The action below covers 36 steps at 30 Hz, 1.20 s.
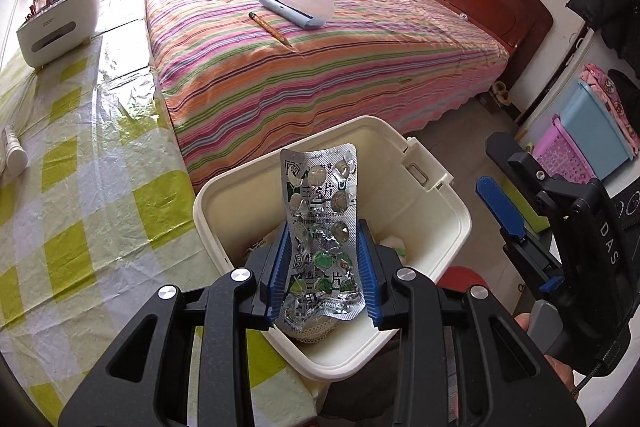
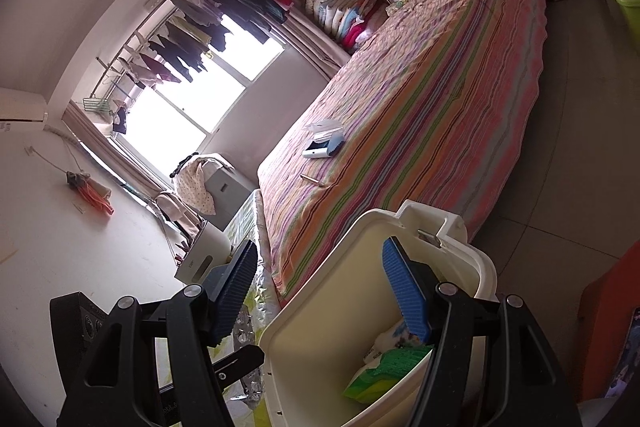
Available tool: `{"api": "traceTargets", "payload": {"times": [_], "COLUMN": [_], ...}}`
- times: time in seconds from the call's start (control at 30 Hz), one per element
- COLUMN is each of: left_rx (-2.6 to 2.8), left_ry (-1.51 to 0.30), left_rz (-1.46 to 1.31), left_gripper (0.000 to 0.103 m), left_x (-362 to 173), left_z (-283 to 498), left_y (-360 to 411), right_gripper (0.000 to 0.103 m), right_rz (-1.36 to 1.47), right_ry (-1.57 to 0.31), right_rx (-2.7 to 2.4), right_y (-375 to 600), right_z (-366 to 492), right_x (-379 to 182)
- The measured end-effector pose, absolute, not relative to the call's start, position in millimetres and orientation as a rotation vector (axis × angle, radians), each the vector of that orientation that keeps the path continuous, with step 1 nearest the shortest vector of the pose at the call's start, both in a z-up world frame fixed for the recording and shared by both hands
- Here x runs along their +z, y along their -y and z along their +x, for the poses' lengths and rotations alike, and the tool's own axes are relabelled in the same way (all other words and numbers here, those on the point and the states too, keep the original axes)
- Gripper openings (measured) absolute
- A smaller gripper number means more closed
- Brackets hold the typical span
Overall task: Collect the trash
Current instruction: 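Lower the silver blister pack with the left tool into the bin and open, then move both open tools back over the table toward the white tube and tissue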
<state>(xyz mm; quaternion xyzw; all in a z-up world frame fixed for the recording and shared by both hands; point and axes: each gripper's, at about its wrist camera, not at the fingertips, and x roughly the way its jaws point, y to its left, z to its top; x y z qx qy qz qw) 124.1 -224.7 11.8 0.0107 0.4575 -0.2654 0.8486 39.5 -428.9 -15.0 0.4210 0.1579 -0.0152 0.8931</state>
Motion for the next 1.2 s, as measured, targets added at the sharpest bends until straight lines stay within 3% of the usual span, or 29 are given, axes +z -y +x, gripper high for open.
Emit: {"api": "traceTargets", "payload": {"times": [0.17, 0.23, 0.33, 1.0, 1.2], "left_rx": [-0.537, -0.522, -0.502, -0.384, -0.333], "left_ry": [-0.973, -0.966, -0.936, -0.942, -0.894], "left_rz": [0.017, 0.007, 0.010, 0.035, 0.052], "left_gripper": [0.036, 0.058, 0.069, 0.072, 0.079], "left_x": [7, 8, 11, 32, 54], "left_z": [131, 132, 131, 120, 119], "left_y": [230, 229, 224, 125, 87], "right_gripper": [0.063, 0.063, 0.063, 0.063, 0.063], "right_rz": [0.879, 0.881, 0.884, 0.789, 0.727], "right_ry": [-0.322, -0.324, -0.326, -0.324, -0.338], "right_rx": [-0.027, -0.026, -0.025, 0.016, 0.057], "right_y": [430, 430, 430, 397, 375], "right_z": [39, 39, 39, 52, 60], "right_x": [-14, -15, -15, 2, 8]}}
